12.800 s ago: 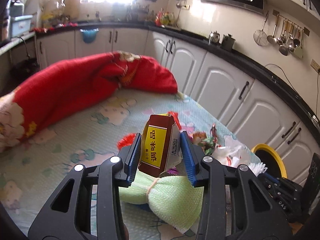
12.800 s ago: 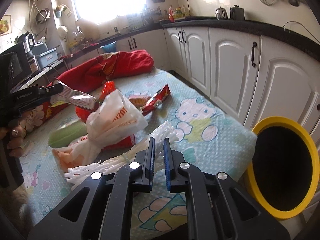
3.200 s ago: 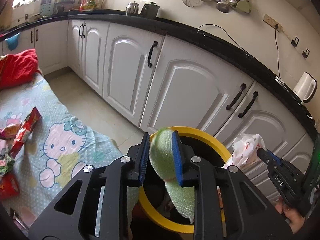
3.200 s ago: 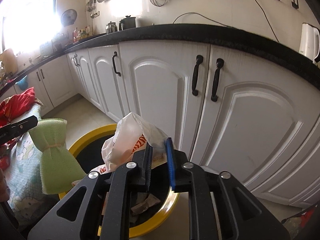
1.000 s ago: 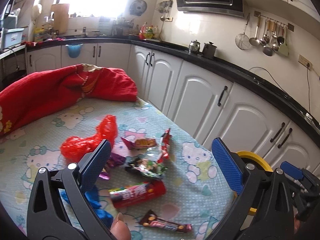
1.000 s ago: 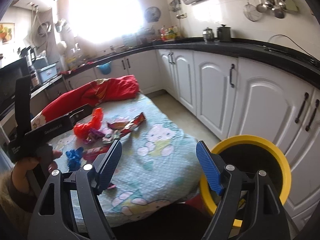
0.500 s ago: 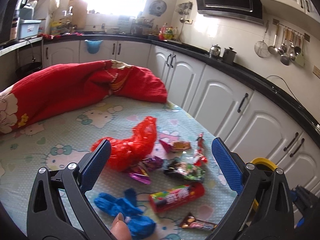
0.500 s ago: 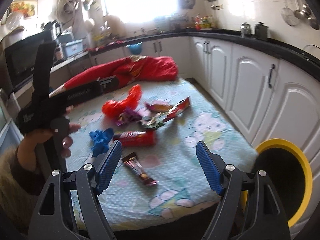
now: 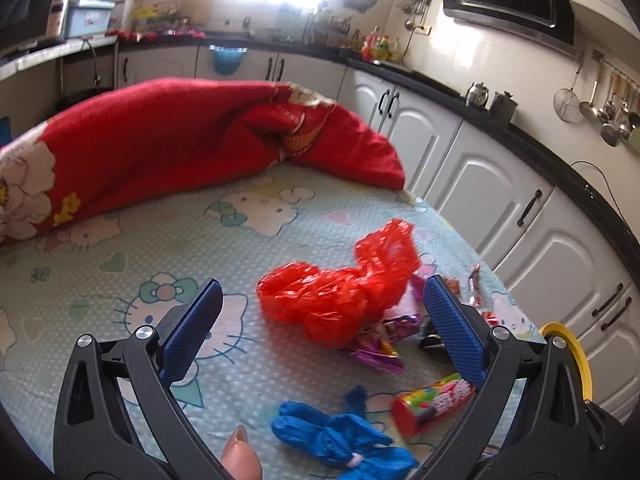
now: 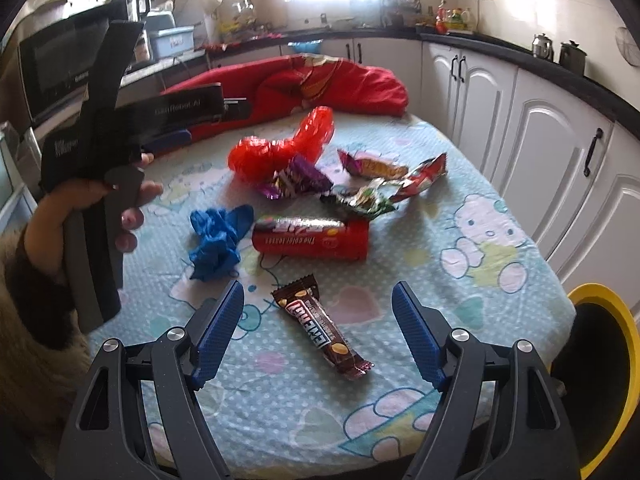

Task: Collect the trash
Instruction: 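Grasp the chocolate bar with the right tool while the left tool grasps the red plastic bag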

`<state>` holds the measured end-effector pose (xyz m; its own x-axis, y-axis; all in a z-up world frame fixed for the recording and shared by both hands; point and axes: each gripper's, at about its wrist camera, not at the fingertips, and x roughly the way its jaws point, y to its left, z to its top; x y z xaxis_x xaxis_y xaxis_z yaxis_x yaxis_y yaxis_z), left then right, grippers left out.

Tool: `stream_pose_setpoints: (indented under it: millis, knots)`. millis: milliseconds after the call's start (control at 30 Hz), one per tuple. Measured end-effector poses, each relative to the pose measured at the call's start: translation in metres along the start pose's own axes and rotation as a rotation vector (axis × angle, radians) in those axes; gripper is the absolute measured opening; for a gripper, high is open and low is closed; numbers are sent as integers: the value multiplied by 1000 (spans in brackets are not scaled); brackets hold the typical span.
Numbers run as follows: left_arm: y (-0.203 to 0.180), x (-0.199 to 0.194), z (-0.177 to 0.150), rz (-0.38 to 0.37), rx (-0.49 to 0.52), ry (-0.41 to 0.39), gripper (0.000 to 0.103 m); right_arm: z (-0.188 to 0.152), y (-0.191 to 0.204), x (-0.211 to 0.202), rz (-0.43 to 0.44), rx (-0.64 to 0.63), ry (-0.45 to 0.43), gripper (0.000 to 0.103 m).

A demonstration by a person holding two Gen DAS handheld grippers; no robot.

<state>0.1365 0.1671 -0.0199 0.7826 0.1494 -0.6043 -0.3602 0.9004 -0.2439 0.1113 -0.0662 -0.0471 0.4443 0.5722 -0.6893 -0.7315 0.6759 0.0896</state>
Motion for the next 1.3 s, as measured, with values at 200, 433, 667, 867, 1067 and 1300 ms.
stream_pose_setpoints:
  millis: [200, 433, 667, 867, 1067, 1300]
  knots:
    - [14, 23, -3, -25, -29, 72, 92, -6, 2, 20, 4, -31, 59, 68]
    - [19, 45, -3, -45, -50, 133, 77, -11, 5, 36, -6, -49, 100, 36]
    - [19, 52, -6, -66, -55, 154, 43, -12, 3, 36, -18, -47, 95, 18]
    - [16, 50, -6, -87, -36, 156, 15, -14, 3, 36, -26, -31, 88, 17]
    - [16, 44, -8, -85, -30, 140, 5, -15, 4, 35, -33, -23, 84, 17]
    - [21, 21, -6, -75, -39, 81, 4, -16, 3, 31, -30, -1, 73, 15]
